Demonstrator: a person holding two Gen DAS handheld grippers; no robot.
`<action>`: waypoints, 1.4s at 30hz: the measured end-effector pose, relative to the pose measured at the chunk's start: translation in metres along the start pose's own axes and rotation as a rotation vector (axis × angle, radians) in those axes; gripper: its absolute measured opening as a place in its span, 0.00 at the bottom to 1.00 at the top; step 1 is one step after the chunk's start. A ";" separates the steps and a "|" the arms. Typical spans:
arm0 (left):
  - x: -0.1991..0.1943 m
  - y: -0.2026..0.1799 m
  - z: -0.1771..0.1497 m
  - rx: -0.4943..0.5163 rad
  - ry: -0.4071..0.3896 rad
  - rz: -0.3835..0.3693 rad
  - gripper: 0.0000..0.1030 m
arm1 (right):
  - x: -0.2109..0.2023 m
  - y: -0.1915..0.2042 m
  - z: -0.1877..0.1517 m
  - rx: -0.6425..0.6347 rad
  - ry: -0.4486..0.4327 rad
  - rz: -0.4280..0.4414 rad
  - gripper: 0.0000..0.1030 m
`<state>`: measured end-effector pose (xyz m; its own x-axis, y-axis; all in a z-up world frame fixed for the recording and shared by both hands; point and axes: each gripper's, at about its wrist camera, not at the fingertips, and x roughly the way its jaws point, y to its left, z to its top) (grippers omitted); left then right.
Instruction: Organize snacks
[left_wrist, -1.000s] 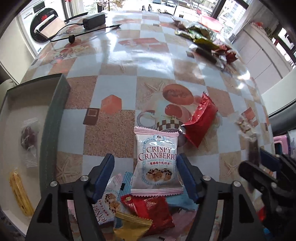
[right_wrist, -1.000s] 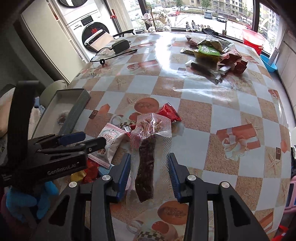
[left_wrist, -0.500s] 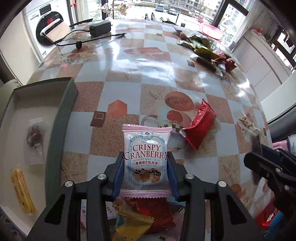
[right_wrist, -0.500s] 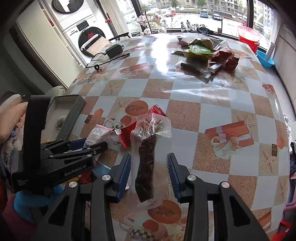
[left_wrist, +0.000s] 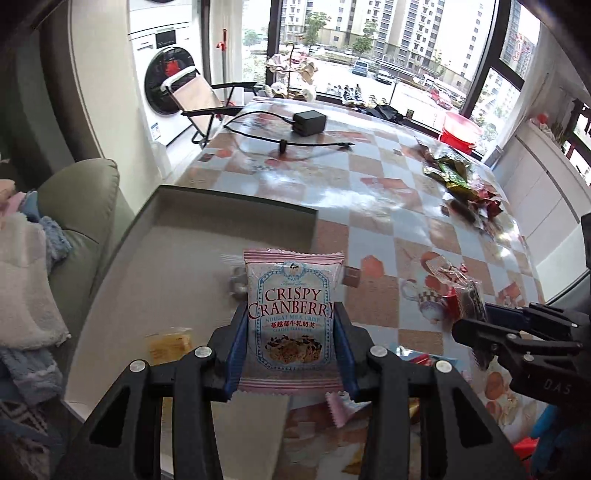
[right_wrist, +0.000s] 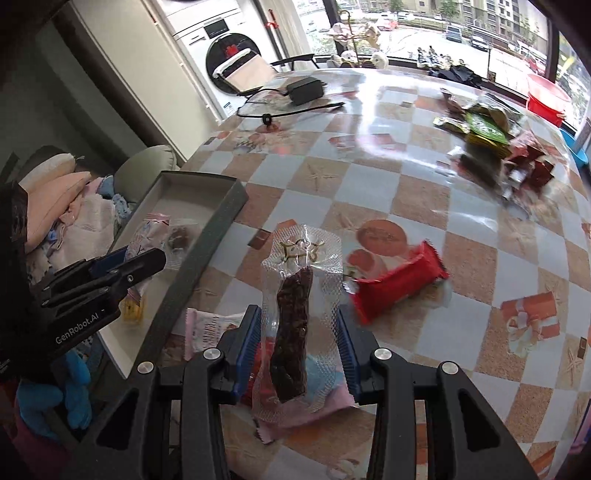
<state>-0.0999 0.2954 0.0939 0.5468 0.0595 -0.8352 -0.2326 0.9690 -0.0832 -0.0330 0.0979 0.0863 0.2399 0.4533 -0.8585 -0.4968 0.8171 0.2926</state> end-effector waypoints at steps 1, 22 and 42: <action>0.000 0.008 -0.002 -0.008 0.000 0.015 0.45 | 0.005 0.011 0.004 -0.014 0.007 0.020 0.41; 0.033 0.079 -0.039 -0.132 0.098 0.053 0.63 | 0.099 0.143 0.043 -0.177 0.142 0.113 0.45; -0.013 0.014 -0.048 0.063 -0.033 0.019 0.76 | 0.048 0.073 -0.064 -0.341 0.080 -0.153 0.90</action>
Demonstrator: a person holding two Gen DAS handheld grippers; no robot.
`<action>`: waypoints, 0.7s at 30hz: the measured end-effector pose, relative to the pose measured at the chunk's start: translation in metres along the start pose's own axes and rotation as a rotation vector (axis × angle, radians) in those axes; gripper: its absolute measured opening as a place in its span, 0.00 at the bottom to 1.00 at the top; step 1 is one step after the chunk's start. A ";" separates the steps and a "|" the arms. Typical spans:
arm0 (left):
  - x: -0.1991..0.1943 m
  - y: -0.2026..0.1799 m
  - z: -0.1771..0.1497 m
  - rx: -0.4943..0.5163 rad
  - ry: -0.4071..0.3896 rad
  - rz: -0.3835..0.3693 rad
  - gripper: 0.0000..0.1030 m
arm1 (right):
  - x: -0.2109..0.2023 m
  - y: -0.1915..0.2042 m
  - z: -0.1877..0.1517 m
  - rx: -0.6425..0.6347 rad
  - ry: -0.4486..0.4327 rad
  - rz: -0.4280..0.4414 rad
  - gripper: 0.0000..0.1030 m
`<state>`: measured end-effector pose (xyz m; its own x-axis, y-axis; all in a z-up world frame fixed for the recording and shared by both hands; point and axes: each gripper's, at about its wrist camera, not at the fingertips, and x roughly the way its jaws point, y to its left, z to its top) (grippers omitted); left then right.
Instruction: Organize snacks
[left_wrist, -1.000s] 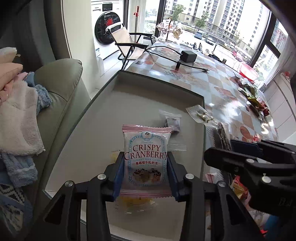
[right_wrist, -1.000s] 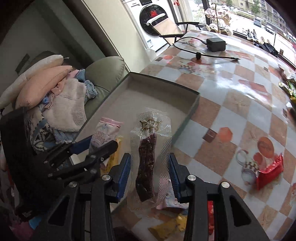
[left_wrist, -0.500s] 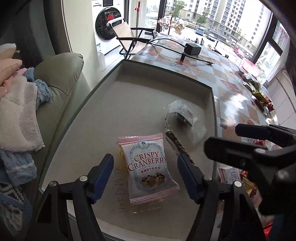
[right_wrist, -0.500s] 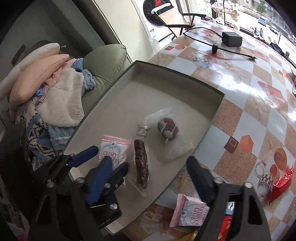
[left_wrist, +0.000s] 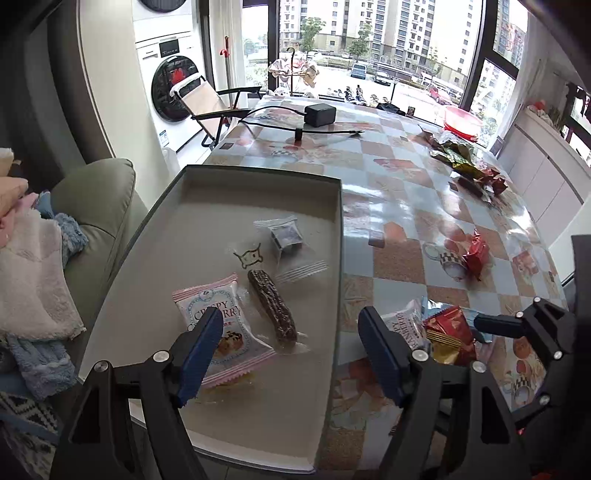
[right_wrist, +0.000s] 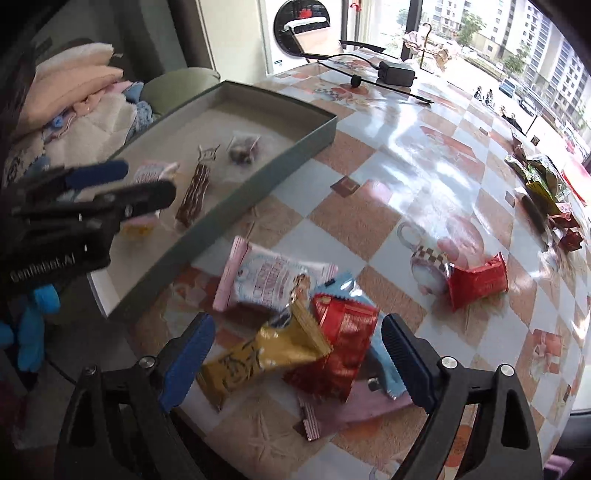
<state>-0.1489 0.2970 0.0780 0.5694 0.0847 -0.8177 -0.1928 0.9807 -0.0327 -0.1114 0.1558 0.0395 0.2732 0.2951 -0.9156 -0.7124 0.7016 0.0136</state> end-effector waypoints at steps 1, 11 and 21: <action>-0.002 -0.005 0.000 0.008 0.001 -0.005 0.76 | 0.003 0.004 -0.004 -0.016 0.000 -0.009 0.90; 0.018 -0.083 -0.008 0.215 0.065 -0.014 0.78 | 0.024 -0.067 -0.021 0.163 0.031 -0.111 0.90; 0.072 -0.118 -0.014 0.367 0.155 0.004 0.81 | 0.014 -0.163 -0.067 0.372 0.019 -0.175 0.99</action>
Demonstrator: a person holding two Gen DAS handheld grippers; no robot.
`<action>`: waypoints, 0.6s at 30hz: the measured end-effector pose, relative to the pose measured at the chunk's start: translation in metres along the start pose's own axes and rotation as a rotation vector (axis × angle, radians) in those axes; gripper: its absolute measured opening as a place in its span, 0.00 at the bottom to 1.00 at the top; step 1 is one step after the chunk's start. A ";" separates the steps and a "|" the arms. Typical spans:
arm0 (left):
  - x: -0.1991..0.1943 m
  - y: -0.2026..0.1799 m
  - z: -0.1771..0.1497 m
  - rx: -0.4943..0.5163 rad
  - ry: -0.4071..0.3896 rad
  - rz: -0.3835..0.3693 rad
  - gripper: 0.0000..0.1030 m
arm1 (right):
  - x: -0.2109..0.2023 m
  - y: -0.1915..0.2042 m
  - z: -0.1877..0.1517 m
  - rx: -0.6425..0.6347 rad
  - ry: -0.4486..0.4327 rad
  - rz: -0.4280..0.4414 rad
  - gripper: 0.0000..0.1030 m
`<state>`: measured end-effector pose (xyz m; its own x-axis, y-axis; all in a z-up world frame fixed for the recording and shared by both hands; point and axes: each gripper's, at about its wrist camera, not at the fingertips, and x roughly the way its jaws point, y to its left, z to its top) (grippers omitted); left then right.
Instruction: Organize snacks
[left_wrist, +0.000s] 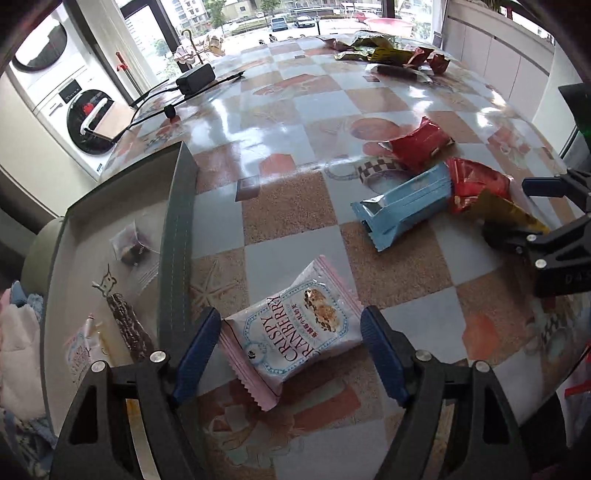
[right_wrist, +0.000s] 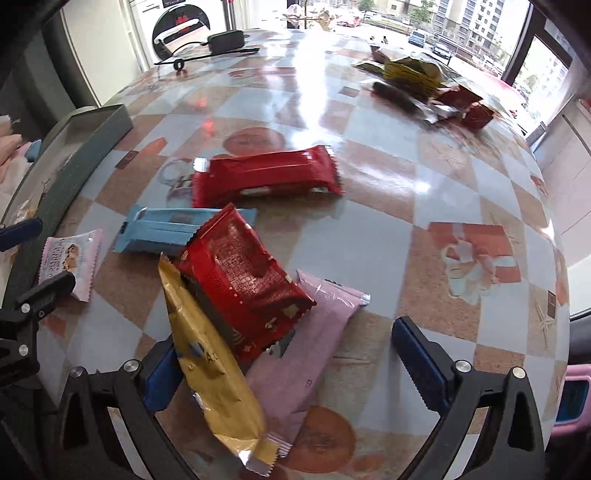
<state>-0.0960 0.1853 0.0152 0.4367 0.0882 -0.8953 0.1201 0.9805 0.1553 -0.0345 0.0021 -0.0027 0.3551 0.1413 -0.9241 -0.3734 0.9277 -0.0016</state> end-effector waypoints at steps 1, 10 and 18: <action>0.001 -0.001 0.000 -0.012 -0.005 0.001 0.82 | -0.001 -0.003 0.001 0.003 -0.004 0.001 0.99; 0.000 -0.018 0.030 -0.095 -0.025 -0.084 0.82 | -0.001 -0.008 0.002 -0.017 -0.032 0.009 0.99; -0.026 0.008 0.001 -0.196 0.000 -0.023 0.83 | -0.003 -0.007 -0.004 -0.020 -0.066 0.015 1.00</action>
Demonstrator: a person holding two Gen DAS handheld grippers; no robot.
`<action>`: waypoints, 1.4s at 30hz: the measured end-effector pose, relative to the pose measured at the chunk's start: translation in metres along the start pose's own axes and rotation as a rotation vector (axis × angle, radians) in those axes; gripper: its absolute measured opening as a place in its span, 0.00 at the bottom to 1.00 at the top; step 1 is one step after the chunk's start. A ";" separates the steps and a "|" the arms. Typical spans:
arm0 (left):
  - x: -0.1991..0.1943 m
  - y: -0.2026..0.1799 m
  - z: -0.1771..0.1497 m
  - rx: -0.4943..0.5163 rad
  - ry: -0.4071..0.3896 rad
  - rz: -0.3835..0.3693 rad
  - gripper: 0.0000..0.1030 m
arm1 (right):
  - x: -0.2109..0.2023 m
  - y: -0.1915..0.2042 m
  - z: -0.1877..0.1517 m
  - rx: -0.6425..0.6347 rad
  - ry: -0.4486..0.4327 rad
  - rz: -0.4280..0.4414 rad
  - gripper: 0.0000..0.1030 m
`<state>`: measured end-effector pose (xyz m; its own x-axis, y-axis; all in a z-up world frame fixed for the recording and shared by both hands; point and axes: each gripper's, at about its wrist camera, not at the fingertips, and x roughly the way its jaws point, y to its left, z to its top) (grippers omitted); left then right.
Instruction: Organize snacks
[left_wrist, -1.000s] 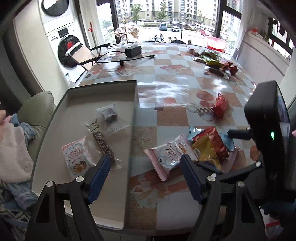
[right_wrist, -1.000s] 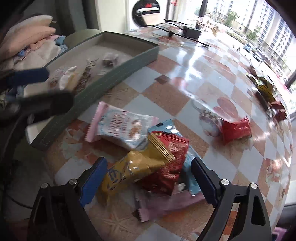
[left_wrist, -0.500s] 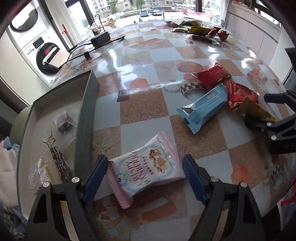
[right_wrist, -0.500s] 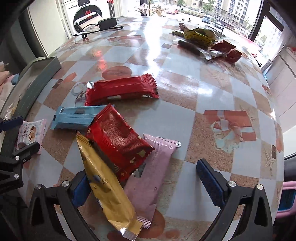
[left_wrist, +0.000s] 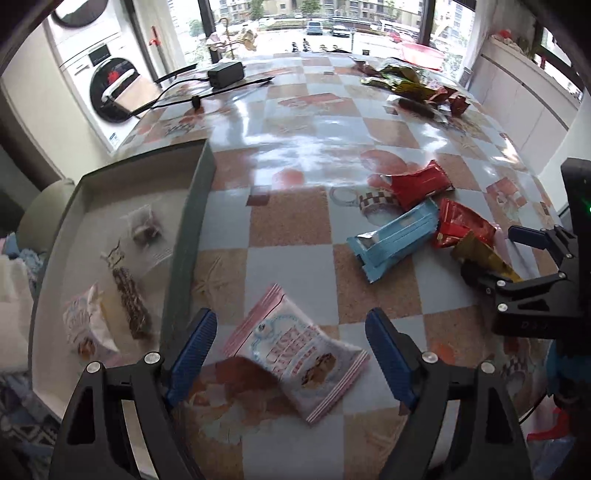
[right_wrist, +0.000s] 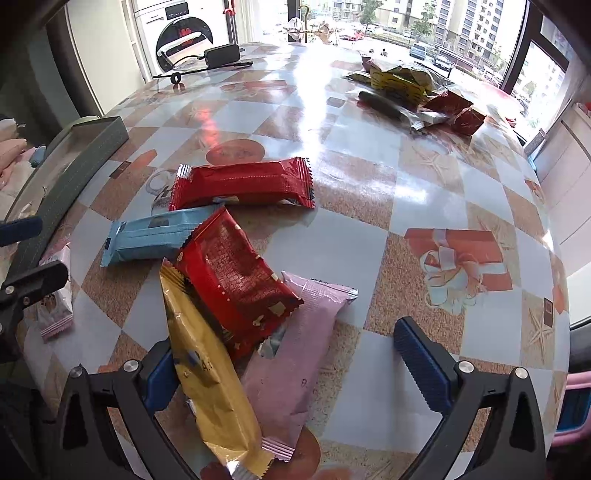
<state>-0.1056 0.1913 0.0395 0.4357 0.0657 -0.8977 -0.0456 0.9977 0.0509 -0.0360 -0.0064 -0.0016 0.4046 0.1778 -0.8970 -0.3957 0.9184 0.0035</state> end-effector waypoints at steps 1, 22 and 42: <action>-0.002 0.002 -0.005 -0.023 -0.001 0.006 0.83 | 0.000 0.000 0.000 0.000 -0.002 0.000 1.00; 0.043 -0.044 0.018 -0.070 0.020 -0.033 0.85 | -0.001 -0.003 0.001 0.000 -0.011 0.002 1.00; 0.037 -0.032 0.008 -0.103 0.108 -0.005 0.87 | -0.018 -0.046 -0.005 0.143 0.002 0.059 1.00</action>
<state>-0.0812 0.1618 0.0080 0.3371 0.0532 -0.9400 -0.1380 0.9904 0.0066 -0.0293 -0.0532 0.0121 0.3822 0.2325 -0.8943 -0.2970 0.9474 0.1193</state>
